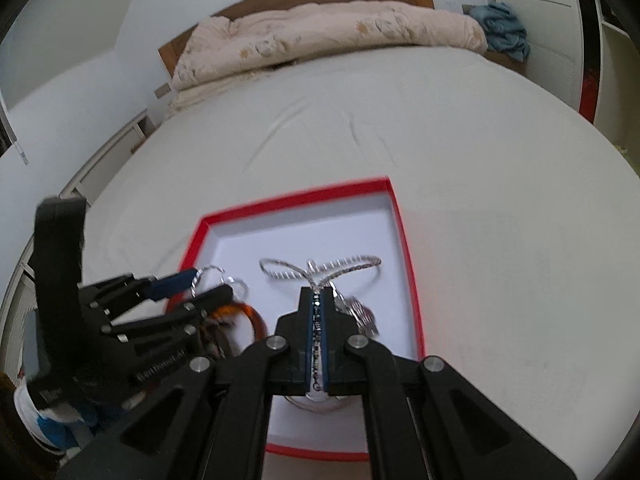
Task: Organize jewelry
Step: 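Lower the hoop and necklace into the red box and open both grippers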
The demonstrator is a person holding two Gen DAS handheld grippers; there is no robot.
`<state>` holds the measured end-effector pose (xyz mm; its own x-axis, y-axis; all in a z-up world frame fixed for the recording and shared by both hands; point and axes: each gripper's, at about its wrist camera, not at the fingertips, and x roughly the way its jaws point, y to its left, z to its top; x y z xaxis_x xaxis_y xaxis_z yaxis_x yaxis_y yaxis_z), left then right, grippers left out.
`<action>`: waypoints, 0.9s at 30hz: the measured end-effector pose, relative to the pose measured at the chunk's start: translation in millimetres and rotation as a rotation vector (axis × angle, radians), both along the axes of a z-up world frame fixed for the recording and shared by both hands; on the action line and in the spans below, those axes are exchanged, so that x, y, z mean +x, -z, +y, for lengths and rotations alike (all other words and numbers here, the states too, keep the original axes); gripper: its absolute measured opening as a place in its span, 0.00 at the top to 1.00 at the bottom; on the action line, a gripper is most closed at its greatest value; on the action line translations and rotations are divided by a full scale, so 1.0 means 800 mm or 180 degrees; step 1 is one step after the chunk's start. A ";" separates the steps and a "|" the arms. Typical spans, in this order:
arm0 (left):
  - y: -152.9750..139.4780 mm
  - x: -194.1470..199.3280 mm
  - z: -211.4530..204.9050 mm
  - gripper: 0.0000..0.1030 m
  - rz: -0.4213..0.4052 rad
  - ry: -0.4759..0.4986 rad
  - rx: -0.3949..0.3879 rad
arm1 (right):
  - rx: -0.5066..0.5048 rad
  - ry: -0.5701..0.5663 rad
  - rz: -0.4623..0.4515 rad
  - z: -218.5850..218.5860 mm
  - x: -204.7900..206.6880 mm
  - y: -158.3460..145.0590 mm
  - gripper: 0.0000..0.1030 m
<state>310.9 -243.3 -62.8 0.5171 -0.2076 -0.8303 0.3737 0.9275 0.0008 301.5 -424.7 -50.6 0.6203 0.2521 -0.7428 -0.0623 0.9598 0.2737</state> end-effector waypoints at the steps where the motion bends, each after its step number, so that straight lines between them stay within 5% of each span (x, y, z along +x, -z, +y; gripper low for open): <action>1: 0.002 0.001 -0.001 0.62 0.0015 0.0003 0.0001 | -0.0019 -0.0003 0.0030 -0.001 -0.001 0.004 0.97; 20: -0.015 -0.012 0.007 0.52 -0.0002 -0.0095 -0.0063 | -0.0147 0.0040 0.0213 0.002 -0.044 0.004 0.93; 25: -0.033 -0.030 0.014 0.47 -0.0063 -0.0129 -0.0089 | -0.0197 0.0049 0.0124 0.010 -0.065 -0.021 0.66; 27: -0.041 -0.038 0.017 0.47 -0.0086 -0.0137 -0.0108 | -0.0226 0.0032 0.0091 0.015 -0.074 -0.032 0.66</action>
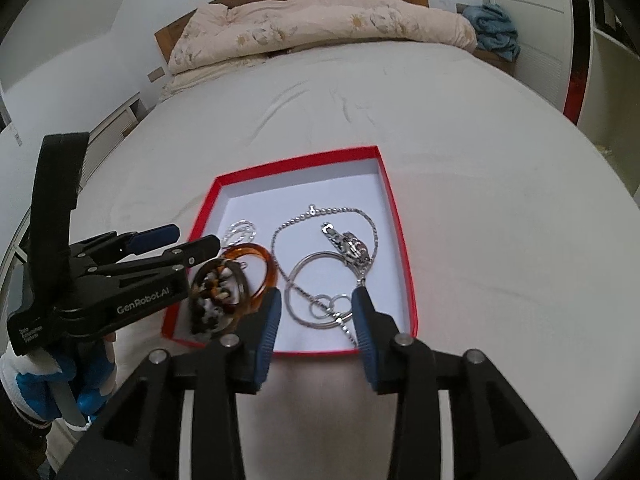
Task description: Organize jewelry
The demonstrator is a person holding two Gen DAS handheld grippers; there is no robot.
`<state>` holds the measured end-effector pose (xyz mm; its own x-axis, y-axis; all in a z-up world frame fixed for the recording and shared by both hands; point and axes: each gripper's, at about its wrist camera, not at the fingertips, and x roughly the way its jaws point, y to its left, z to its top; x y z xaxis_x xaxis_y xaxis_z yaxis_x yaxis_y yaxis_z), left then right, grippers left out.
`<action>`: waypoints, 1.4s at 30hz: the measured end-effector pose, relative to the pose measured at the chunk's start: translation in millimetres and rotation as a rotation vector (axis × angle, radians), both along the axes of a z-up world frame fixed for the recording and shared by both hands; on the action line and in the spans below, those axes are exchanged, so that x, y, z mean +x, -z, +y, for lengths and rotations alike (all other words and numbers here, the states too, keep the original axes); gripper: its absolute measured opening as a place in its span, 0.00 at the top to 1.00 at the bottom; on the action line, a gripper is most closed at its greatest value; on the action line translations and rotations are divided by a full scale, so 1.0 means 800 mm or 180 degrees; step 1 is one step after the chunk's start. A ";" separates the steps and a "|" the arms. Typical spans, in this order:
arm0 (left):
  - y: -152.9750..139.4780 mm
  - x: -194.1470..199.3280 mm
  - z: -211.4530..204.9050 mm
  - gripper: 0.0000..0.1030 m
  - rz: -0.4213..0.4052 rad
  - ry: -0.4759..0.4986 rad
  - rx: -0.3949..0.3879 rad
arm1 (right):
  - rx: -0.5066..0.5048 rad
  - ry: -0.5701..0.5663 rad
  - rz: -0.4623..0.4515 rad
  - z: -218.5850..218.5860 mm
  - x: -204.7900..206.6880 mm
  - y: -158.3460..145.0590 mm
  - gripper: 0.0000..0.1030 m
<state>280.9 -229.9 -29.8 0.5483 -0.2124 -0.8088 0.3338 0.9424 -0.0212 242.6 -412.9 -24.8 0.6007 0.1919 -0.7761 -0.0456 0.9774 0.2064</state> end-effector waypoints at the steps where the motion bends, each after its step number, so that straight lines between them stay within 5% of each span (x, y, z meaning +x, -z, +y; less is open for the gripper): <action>1: -0.004 -0.004 0.001 0.46 -0.0012 0.0000 -0.0009 | -0.0007 -0.0007 -0.0011 0.002 -0.003 -0.004 0.66; 22: -0.105 -0.127 0.083 0.22 -0.0451 -0.0363 0.0008 | -0.0082 -0.0170 -0.0249 0.070 -0.089 -0.085 0.63; 42: -0.160 -0.281 0.209 0.19 -0.0697 -0.0830 0.0156 | -0.0148 -0.0615 -0.0386 0.189 -0.196 -0.132 0.57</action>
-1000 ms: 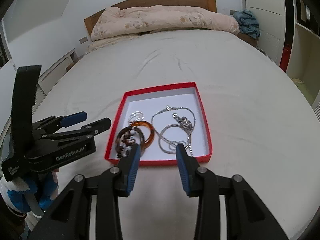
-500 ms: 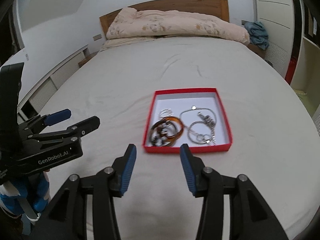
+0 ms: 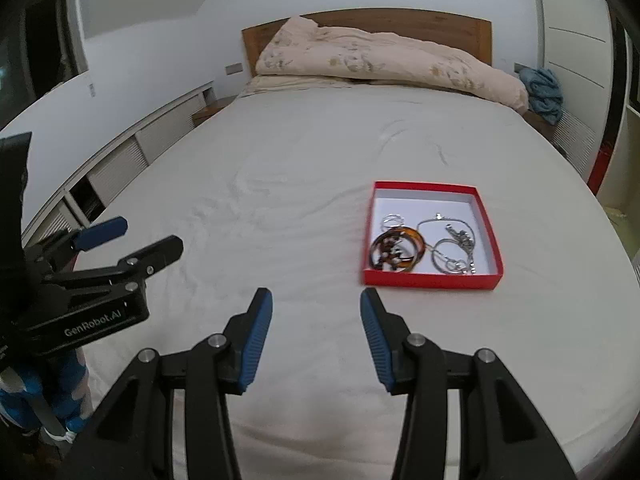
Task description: Organize jewelry
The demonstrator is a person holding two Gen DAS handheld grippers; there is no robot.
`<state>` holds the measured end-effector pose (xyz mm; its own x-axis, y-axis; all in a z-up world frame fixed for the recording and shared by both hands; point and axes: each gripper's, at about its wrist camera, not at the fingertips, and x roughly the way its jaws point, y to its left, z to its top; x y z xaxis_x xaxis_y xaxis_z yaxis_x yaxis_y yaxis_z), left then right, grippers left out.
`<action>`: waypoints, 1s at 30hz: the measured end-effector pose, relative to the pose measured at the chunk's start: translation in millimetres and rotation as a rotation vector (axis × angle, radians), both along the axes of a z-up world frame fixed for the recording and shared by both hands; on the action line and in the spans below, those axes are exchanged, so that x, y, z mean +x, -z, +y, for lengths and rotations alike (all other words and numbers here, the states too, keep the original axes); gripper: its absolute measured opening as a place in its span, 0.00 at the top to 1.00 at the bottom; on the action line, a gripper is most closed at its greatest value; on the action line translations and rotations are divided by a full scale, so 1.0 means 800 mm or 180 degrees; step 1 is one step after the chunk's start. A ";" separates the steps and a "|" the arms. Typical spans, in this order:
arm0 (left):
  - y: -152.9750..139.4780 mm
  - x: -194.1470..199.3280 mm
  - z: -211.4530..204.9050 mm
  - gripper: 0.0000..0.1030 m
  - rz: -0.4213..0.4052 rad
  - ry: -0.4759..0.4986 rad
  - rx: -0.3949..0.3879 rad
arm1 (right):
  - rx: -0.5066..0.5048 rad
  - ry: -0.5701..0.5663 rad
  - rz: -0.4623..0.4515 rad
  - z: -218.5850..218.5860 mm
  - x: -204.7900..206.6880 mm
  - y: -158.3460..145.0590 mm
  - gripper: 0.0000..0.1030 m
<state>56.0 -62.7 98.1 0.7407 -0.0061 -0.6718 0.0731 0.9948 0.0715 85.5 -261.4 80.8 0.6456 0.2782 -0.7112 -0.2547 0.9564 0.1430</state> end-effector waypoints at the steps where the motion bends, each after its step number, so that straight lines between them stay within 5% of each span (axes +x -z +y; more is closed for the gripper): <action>1: -0.003 -0.008 0.005 0.19 -0.0017 -0.0027 0.0006 | -0.0001 -0.0019 -0.0001 0.004 -0.005 -0.001 0.57; 30: -0.045 -0.122 0.042 0.17 -0.0351 -0.0206 -0.0071 | -0.0149 -0.0134 -0.0246 0.038 -0.102 -0.035 0.57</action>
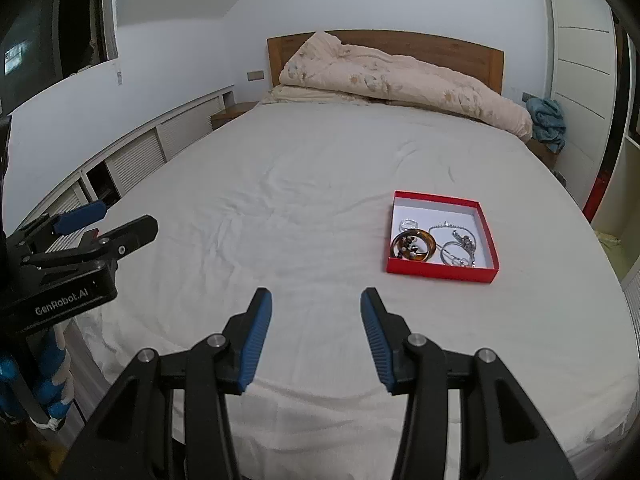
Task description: Organize jewelry
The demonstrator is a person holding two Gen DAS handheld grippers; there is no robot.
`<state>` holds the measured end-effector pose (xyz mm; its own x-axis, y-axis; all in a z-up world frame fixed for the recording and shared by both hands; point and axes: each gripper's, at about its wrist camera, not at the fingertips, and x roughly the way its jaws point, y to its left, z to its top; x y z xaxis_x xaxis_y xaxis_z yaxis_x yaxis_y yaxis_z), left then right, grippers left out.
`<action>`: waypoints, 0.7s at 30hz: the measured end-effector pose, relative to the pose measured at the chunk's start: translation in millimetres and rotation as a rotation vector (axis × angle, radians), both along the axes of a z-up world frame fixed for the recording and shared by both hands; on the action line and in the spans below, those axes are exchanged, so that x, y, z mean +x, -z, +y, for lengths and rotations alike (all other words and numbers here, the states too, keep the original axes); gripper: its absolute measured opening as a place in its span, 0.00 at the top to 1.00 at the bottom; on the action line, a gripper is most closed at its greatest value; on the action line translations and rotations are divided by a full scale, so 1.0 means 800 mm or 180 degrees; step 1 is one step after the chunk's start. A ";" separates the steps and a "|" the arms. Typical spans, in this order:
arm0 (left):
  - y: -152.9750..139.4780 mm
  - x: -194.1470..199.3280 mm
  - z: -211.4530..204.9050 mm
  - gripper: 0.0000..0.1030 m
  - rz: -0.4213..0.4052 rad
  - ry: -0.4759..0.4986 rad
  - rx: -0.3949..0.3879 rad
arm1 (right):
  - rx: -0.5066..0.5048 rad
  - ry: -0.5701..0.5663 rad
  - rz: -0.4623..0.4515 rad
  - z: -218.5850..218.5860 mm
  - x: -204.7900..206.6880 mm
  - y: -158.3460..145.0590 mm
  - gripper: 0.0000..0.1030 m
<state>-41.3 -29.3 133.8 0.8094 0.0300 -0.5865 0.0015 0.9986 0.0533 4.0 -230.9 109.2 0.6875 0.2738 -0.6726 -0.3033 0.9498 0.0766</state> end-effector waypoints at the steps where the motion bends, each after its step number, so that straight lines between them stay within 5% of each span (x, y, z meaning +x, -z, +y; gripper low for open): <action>1: 0.000 -0.002 0.000 0.17 -0.0006 -0.0001 0.0001 | -0.0003 -0.0003 -0.0008 0.000 -0.003 -0.001 0.57; 12: -0.006 -0.022 -0.005 0.15 -0.0047 0.0028 -0.0013 | -0.0011 0.0027 -0.0104 -0.005 -0.026 -0.013 0.56; 15: -0.009 -0.028 -0.005 0.14 -0.0068 0.0025 -0.0016 | -0.0018 0.0049 -0.0150 -0.006 -0.032 -0.017 0.44; 21: -0.009 -0.037 -0.005 0.14 -0.0075 0.0017 -0.0032 | -0.0020 0.0076 -0.0199 -0.010 -0.041 -0.022 0.42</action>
